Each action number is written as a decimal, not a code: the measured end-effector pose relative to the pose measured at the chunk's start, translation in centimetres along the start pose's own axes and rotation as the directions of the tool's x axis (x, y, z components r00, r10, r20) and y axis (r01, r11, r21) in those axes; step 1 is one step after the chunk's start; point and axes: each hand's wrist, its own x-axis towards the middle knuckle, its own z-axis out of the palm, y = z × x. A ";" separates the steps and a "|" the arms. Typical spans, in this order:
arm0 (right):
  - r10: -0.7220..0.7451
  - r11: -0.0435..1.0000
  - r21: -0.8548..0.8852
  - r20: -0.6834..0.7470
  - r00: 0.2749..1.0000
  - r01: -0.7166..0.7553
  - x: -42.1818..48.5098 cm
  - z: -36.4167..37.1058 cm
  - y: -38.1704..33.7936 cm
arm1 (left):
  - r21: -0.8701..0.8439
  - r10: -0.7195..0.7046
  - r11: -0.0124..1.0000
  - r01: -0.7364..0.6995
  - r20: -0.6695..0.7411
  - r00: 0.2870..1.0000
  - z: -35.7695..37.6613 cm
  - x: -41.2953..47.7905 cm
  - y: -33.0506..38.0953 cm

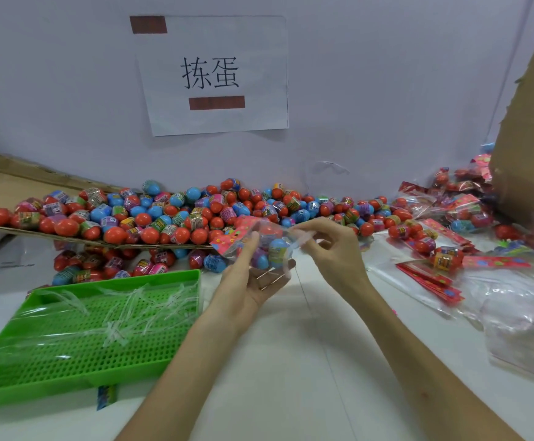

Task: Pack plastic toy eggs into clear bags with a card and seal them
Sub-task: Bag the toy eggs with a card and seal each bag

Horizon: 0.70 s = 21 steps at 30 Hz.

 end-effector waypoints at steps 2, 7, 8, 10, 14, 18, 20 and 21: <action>0.005 0.999 0.033 -0.088 0.996 -0.003 0.2 -0.5 -0.2 | 0.072 0.008 0.997 -0.009 0.016 1.000 0.1 -0.1 0.1; 0.042 0.995 0.102 -0.260 0.965 -0.015 0.6 -1.6 -0.7 | 0.249 0.151 0.959 -0.134 -0.051 0.987 0.0 0.1 0.0; 0.045 0.994 0.109 -0.290 0.956 -0.014 0.6 -1.7 -0.8 | 0.306 0.209 0.933 -0.189 -0.033 0.977 -0.1 0.1 0.0; 0.046 0.991 0.134 -0.334 0.941 -0.001 0.6 -1.8 -0.9 | 0.413 0.328 0.853 -0.321 0.054 0.943 -0.2 0.0 -0.3; 0.079 0.977 0.212 -0.341 0.937 -0.005 0.6 -1.8 -1.4 | 0.606 0.459 0.592 -0.531 0.289 0.840 0.3 -0.7 -1.0; 0.147 0.947 0.316 -0.291 0.945 -0.050 0.7 -1.9 -1.8 | 0.692 0.557 0.421 -0.587 0.313 0.769 0.4 -1.1 -1.7; 0.216 0.921 0.375 -0.263 0.940 -0.106 0.9 -2.2 -1.8 | 0.696 0.625 0.384 -0.607 0.287 0.726 0.3 -1.0 -1.6; 0.242 0.910 0.394 -0.249 0.938 -0.130 0.9 -2.3 -1.7 | 0.687 0.651 0.389 -0.613 0.266 0.711 0.3 -1.0 -1.5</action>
